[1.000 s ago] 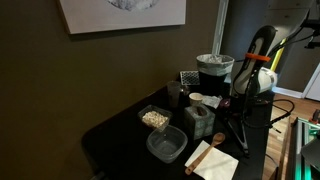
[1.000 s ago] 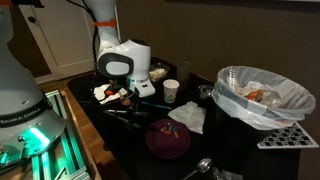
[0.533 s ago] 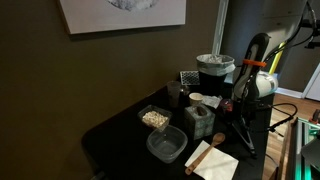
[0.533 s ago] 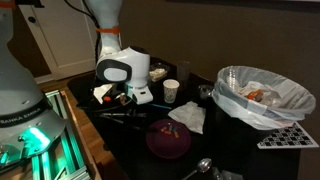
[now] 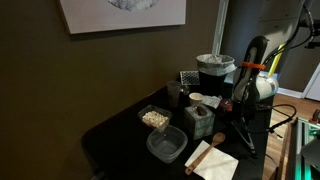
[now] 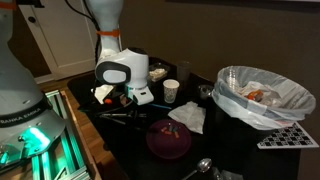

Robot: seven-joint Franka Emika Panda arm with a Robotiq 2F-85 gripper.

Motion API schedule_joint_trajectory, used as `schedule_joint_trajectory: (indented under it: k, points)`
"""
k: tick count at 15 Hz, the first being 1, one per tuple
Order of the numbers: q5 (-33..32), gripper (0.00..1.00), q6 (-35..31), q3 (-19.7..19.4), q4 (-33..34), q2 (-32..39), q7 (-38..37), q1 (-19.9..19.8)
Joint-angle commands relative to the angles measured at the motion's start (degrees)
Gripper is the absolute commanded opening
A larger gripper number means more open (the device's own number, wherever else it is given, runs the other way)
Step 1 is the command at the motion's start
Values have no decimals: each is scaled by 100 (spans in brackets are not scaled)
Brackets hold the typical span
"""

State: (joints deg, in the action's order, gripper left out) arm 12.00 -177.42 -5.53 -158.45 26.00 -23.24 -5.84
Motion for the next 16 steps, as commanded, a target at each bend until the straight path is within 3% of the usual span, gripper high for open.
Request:
schedule_joint_trajectory:
  k: [1, 3, 10, 12, 14, 16]
  points:
    - [187, 77, -233, -147, 3, 127, 111, 196]
    - [193, 70, -220, -208, 4, 106, 84, 291]
    - [233, 19, -179, -555, 67, 46, -17, 817]
    - [235, 16, -163, -660, 75, 23, -30, 938]
    - [239, 5, -171, -677, 87, -4, -10, 950]
    - [221, 8, -128, -777, 101, -64, -18, 1065]
